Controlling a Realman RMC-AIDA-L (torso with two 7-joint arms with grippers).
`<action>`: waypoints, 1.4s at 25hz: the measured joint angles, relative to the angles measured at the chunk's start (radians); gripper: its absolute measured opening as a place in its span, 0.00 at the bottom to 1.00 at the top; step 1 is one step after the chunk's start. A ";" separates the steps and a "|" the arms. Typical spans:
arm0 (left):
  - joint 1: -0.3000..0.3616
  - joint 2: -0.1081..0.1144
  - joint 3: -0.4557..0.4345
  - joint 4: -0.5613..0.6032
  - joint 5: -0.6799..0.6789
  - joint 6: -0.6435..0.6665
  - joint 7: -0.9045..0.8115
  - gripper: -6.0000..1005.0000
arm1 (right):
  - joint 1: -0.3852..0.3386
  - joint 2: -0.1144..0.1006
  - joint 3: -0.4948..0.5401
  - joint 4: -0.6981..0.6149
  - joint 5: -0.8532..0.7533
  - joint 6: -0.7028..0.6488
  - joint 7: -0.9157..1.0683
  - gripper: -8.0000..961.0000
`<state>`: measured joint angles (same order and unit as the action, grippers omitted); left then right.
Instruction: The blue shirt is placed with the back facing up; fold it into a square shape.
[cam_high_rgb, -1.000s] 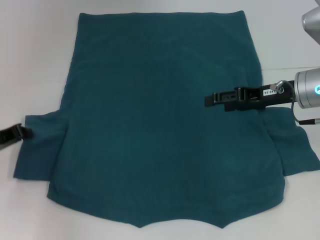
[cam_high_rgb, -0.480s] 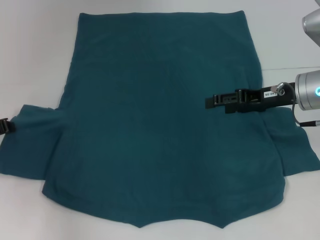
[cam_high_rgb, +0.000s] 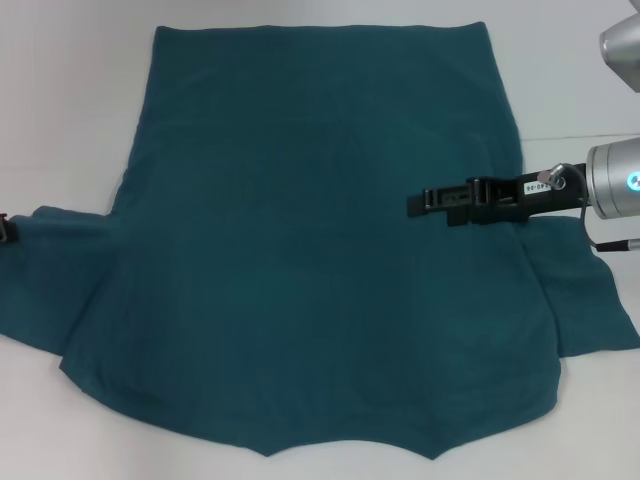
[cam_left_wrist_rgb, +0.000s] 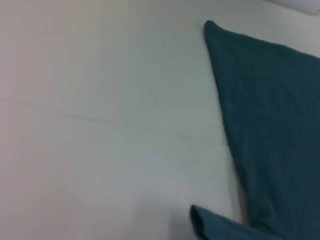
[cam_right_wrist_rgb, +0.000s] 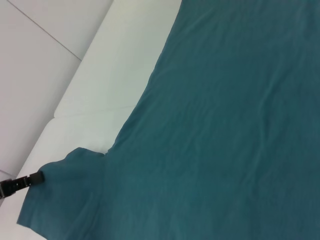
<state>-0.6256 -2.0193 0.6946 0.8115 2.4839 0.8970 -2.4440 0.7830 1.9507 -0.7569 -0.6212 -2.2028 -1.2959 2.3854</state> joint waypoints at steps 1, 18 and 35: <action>-0.006 0.000 0.000 0.006 0.005 0.011 -0.001 0.05 | 0.000 0.000 -0.001 0.000 0.000 0.000 0.000 0.89; -0.096 -0.034 0.105 0.168 0.027 0.353 -0.246 0.07 | -0.001 0.003 -0.002 0.007 -0.005 0.003 -0.002 0.89; -0.245 -0.060 0.098 -0.115 0.028 0.108 -0.322 0.09 | 0.001 0.004 -0.002 0.026 -0.005 0.008 -0.008 0.88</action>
<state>-0.8707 -2.0798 0.7927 0.6960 2.5117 1.0047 -2.7661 0.7837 1.9543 -0.7594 -0.5952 -2.2074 -1.2879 2.3776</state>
